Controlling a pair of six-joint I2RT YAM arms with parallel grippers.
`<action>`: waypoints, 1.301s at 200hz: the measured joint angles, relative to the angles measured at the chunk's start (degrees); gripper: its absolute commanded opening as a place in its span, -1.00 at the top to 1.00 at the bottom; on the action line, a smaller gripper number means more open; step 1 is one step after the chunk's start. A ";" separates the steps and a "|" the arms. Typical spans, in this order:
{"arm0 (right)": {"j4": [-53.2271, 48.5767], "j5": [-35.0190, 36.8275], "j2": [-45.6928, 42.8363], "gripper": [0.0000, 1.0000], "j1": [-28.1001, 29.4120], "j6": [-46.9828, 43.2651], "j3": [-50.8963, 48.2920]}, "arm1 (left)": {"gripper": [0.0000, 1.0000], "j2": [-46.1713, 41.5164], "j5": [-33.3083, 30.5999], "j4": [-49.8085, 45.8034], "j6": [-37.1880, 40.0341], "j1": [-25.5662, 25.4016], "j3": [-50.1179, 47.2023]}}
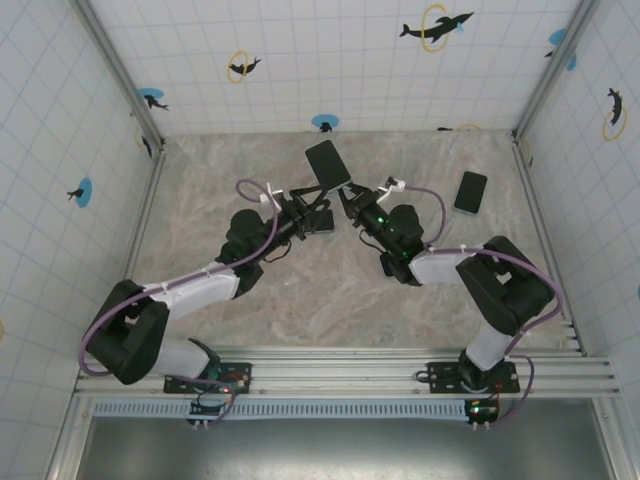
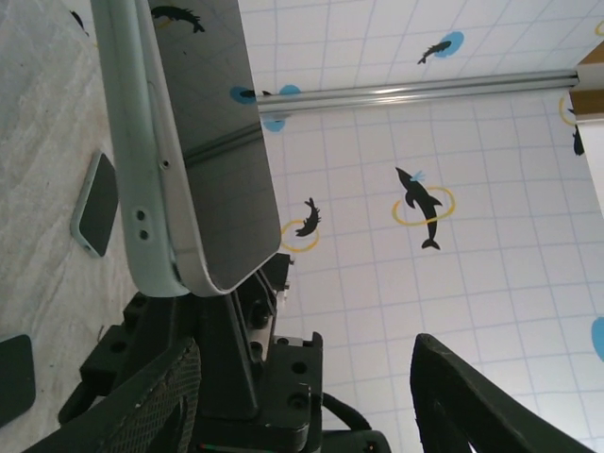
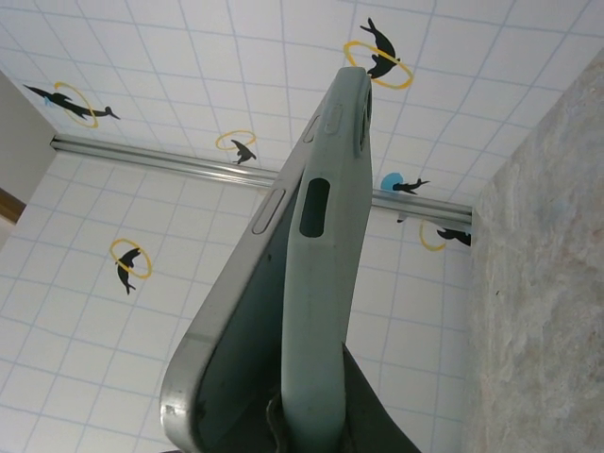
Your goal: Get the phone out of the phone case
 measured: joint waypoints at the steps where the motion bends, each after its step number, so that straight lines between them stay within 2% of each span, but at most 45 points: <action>1: 0.02 0.00 0.02 1.00 0.02 0.02 0.00 | -0.19 0.02 -0.07 -0.04 -0.02 0.00 0.00; 88: 0.07 0.04 1.16 1.00 0.37 -0.26 0.13 | -0.13 5.29 -0.26 2.93 -4.48 -0.04 2.40; 154: 0.46 0.07 1.14 1.00 0.37 -0.96 0.13 | -0.09 5.92 -1.18 3.61 -5.99 -0.26 2.43; 211: 1.20 2.36 1.11 1.00 1.18 -3.96 0.11 | -0.03 6.14 -4.39 4.26 -8.00 -0.92 2.43; 260: 2.21 6.64 0.83 1.00 2.75 -7.15 -1.09 | 0.08 6.12 -11.21 3.19 -10.25 -3.80 2.43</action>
